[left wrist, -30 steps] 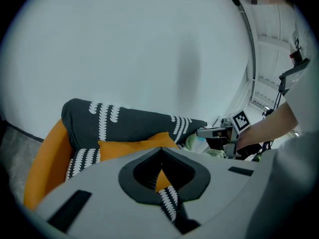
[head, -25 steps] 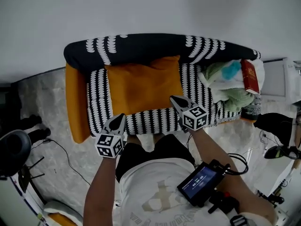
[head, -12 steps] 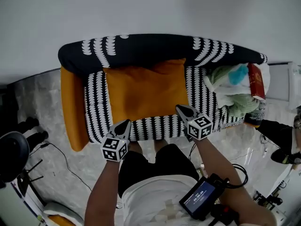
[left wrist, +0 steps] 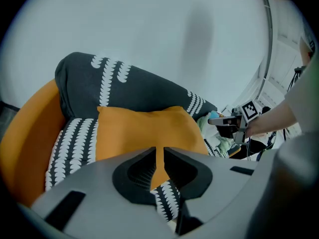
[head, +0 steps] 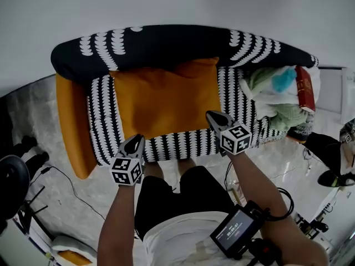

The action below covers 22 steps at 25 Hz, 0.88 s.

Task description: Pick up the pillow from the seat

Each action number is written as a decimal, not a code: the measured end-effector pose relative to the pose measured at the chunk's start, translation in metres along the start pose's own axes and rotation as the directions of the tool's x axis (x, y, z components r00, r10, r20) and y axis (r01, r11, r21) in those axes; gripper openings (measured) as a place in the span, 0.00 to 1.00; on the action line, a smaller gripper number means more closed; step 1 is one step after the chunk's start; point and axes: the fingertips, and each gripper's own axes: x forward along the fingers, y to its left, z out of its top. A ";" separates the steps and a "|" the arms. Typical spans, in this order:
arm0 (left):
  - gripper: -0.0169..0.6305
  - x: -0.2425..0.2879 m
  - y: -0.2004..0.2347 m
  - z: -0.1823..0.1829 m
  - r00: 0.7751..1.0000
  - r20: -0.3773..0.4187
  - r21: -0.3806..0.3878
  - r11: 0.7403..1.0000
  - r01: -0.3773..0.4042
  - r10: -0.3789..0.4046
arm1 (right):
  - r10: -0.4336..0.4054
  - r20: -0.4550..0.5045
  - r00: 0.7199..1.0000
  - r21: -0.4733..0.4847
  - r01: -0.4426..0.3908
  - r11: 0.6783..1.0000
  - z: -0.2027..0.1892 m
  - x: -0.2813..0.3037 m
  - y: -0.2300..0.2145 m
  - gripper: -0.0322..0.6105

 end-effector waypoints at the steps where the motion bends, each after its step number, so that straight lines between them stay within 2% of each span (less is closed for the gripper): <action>1: 0.09 0.003 0.004 -0.003 1.000 -0.005 0.002 1.000 -0.003 0.003 | -0.009 0.004 1.000 0.008 0.009 1.000 -0.002 0.001 -0.005 0.07; 9: 0.25 0.019 0.047 -0.009 0.997 -0.069 0.025 0.999 -0.041 0.043 | -0.086 0.025 0.996 0.086 0.083 0.993 -0.010 0.010 -0.035 0.10; 11: 0.28 0.026 0.056 -0.010 0.996 -0.075 0.013 0.998 -0.057 0.057 | -0.099 0.025 0.995 0.112 0.096 0.989 -0.015 0.013 -0.045 0.24; 16: 0.41 0.045 0.077 -0.015 0.990 -0.090 -0.024 0.994 -0.109 0.107 | -0.147 -0.008 0.989 0.153 0.147 0.977 -0.029 0.018 -0.074 0.44; 19: 0.50 0.060 0.083 -0.028 0.985 -0.140 -0.011 0.995 -0.101 0.099 | -0.162 -0.018 0.987 0.179 0.162 0.970 -0.036 0.022 -0.092 0.52; 22: 0.62 0.068 0.090 -0.043 0.979 -0.177 -0.011 0.995 -0.102 0.099 | -0.145 -0.037 0.989 0.175 0.149 0.973 -0.047 0.026 -0.098 0.55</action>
